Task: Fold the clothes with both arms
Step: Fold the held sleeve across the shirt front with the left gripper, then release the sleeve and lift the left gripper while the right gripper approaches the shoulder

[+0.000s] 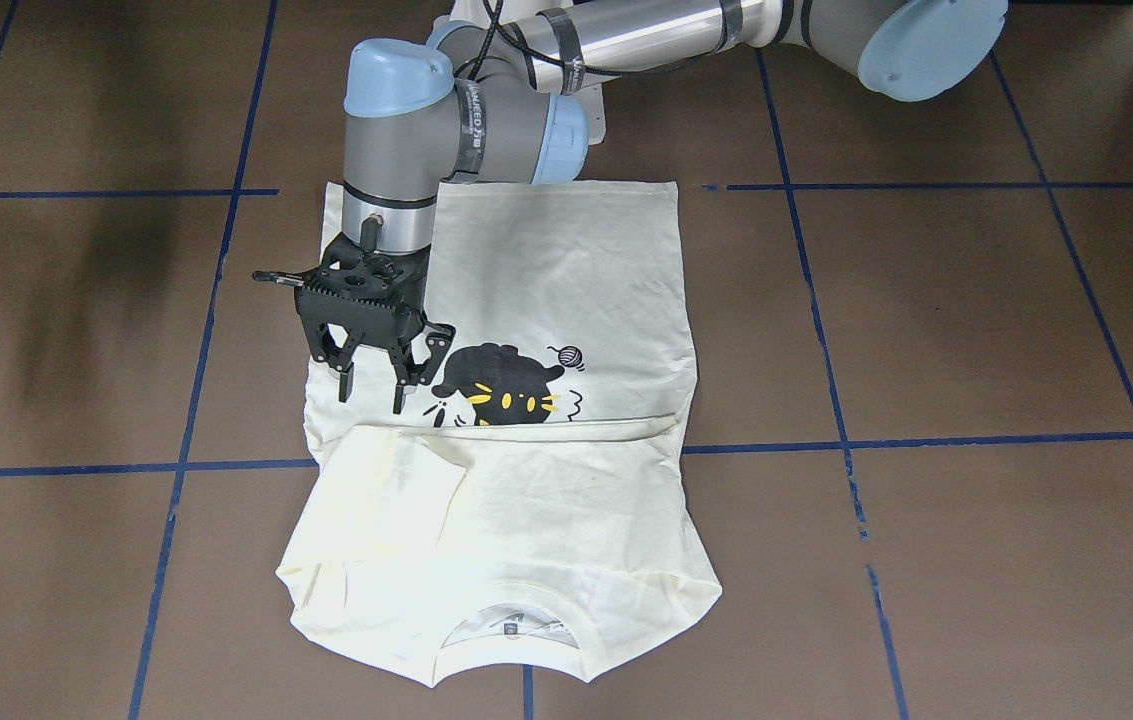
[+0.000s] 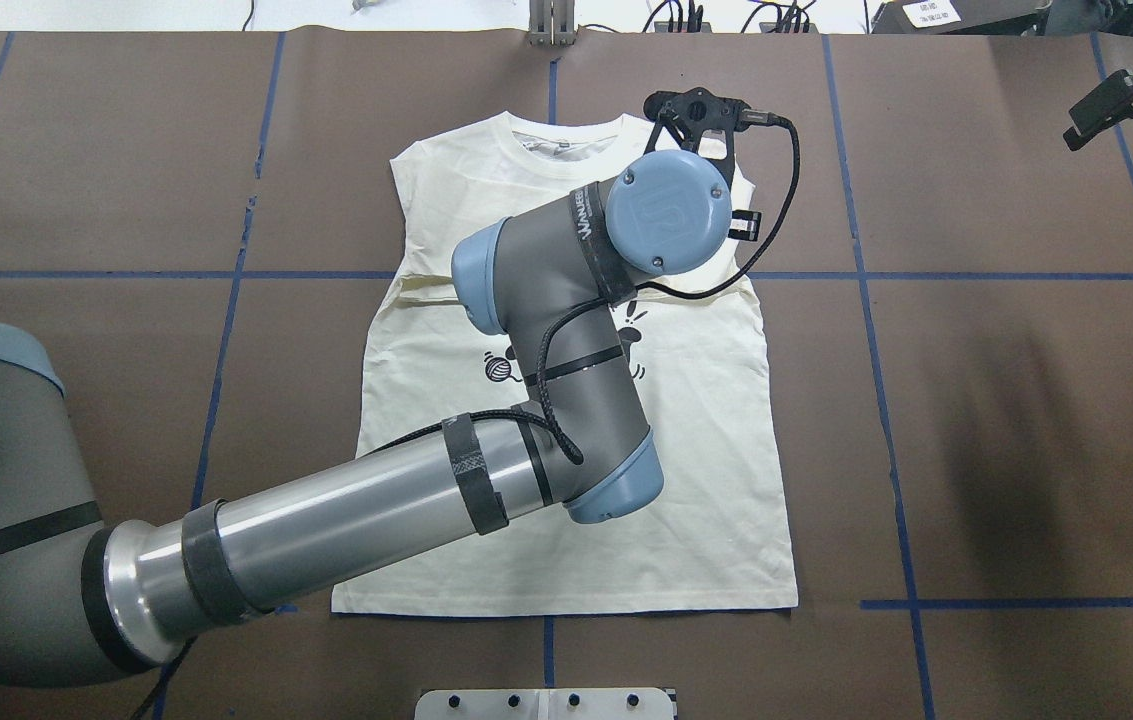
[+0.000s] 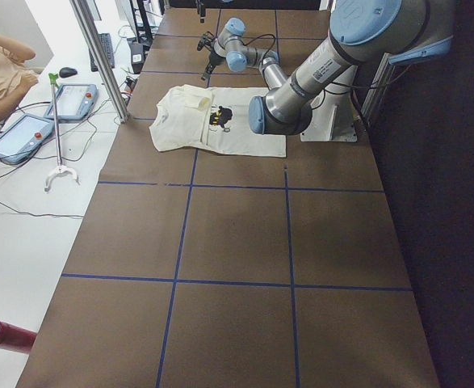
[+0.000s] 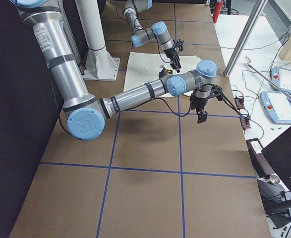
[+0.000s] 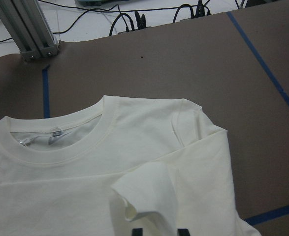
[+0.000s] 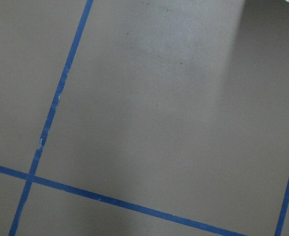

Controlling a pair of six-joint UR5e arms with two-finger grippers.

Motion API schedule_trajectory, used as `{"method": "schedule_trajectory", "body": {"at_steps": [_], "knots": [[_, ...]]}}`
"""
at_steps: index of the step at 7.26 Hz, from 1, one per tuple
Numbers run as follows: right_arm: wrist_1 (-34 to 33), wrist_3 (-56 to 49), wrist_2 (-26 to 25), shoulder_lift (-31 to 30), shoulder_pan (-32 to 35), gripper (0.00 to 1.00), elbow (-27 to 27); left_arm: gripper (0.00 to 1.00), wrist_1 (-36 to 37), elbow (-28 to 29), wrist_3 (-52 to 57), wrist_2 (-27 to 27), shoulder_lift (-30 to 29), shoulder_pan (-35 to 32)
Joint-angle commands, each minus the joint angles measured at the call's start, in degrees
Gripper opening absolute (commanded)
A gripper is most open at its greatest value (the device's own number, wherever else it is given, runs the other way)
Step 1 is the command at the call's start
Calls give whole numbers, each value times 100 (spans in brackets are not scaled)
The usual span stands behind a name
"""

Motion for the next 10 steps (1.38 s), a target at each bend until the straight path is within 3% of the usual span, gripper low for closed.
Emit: {"method": "schedule_trajectory", "body": {"at_steps": [1, 3, 5, 7, 10], "knots": [[0, 29, 10, 28, -10, 100, 78, 100, -231, -164, 309, -669, 95, -23], [296, 421, 10, 72, -264, 100, 148, 100, 364, -356, 897, -1383, 173, -601], [1262, 2306, -112, 307, -1044, 100, 52, 100, 682, -1529, 1985, -1903, 1310, -1207], [1161, 2936, -699, 799, -1686, 100, -35, 100, 762, -1957, 3303, -2396, 2105, -1971], [-216, 3229, -1780, 2195, -2531, 98, -412, 100, 692, -1931, 4895, -2607, 2643, -2790]]}}
